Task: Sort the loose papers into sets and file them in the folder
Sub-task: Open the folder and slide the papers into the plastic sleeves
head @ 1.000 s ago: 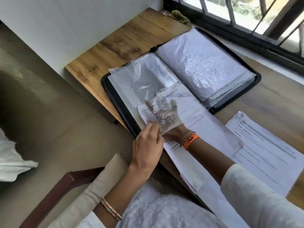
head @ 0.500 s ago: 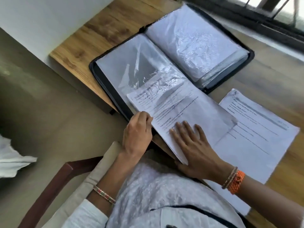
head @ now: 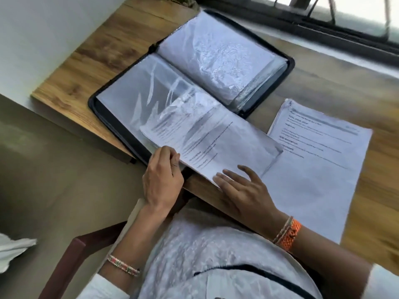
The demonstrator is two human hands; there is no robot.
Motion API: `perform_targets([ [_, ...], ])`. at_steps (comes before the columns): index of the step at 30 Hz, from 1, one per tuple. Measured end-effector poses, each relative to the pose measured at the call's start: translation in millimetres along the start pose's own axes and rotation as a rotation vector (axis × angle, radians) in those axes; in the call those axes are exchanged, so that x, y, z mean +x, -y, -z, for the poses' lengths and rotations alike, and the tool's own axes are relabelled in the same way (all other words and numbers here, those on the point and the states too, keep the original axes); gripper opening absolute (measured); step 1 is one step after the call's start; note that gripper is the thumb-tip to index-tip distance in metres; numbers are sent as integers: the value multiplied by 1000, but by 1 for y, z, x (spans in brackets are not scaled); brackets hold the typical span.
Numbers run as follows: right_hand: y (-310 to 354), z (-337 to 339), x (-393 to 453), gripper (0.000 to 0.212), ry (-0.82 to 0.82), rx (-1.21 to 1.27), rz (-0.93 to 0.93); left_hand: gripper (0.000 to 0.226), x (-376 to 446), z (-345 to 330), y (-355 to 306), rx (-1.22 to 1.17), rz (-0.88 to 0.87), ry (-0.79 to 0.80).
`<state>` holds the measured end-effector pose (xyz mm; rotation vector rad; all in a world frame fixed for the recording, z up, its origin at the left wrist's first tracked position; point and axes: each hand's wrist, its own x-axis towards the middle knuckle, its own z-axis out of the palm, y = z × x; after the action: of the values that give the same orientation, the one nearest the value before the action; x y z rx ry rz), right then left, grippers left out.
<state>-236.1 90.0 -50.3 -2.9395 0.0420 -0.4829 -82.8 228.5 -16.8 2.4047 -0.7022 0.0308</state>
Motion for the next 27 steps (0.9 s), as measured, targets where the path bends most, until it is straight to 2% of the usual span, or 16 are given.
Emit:
perform_targets([
  [5,16,-27,61,38,119,51,25,10,-3,0,-1,30,17,32],
  [9,2,-17,58,55,248,90,41,11,-4,2,0,32,30,-1],
  [14,-34,-16,33,51,217,-22,30,12,-5,2,-7,-19,35,-52],
  [21,-35,-44,117,50,185,-62,121,10,-4,-1,1,45,-10,-50],
  [25,-31,-60,155,38,216,62,110,11,-4,-7,3,-9,-20,-48],
  [27,-34,-66,167,53,286,78,150,11,-5,-13,9,-116,15,-54],
])
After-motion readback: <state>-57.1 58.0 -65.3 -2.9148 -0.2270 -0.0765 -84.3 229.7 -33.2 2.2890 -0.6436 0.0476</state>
